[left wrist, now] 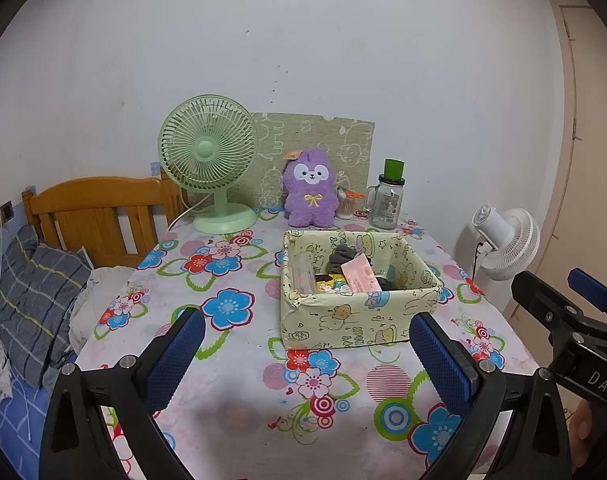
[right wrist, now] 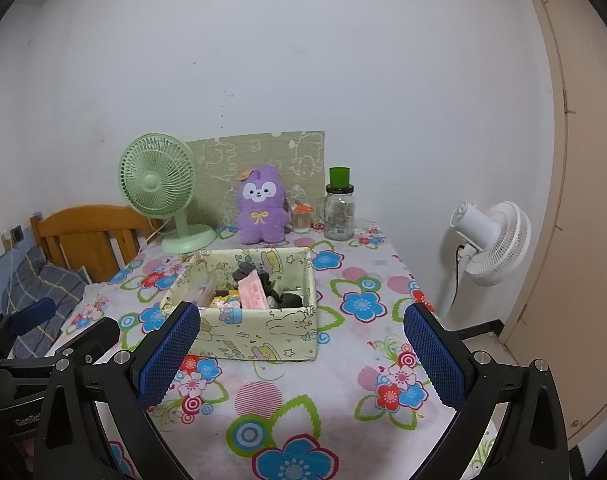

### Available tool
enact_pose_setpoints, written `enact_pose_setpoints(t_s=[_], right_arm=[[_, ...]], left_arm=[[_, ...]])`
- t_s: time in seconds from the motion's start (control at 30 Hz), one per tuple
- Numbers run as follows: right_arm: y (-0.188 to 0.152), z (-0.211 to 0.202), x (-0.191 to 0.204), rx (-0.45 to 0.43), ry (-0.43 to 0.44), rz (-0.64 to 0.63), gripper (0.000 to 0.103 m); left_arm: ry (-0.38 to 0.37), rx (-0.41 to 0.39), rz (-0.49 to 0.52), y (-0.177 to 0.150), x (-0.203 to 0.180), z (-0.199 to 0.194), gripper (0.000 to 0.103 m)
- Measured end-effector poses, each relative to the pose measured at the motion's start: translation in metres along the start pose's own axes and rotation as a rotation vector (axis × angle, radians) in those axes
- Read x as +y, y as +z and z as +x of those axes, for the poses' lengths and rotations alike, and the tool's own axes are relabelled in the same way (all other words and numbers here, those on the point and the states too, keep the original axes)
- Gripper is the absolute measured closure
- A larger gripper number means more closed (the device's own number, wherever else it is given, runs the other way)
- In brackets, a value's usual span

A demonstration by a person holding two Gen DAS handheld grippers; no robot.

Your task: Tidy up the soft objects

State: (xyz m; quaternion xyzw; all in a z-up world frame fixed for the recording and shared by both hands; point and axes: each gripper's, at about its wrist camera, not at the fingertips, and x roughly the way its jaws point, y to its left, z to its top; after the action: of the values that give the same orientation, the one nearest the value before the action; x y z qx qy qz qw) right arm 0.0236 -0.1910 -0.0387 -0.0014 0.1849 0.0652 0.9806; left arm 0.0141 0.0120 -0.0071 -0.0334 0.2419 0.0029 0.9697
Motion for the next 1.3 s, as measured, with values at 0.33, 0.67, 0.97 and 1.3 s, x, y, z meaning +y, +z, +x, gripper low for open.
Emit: enact_pose_setpoints(t_s=[0.33, 0.67, 0.97, 1.3], right_arm=[[0.0002, 0.0009, 0.0003, 0.001, -0.003, 0.000, 0.000], [0.0002, 0.0007, -0.0005, -0.002, -0.006, -0.002, 0.000], [0.0003, -0.0014, 0.0002, -0.003, -0.004, -0.003, 0.000], [0.0009, -0.0030, 0.0006, -0.005, -0.006, -0.002, 0.000]], left_arm=[[-0.004, 0.002, -0.005, 0.0005, 0.0013, 0.0002, 0.000], [-0.007, 0.001, -0.003, 0.0012, 0.0025, 0.0003, 0.000], [-0.008, 0.001, -0.003, 0.0011, 0.0028, 0.0003, 0.000], [-0.008, 0.001, -0.003, 0.0012, 0.0028, 0.0002, 0.000]])
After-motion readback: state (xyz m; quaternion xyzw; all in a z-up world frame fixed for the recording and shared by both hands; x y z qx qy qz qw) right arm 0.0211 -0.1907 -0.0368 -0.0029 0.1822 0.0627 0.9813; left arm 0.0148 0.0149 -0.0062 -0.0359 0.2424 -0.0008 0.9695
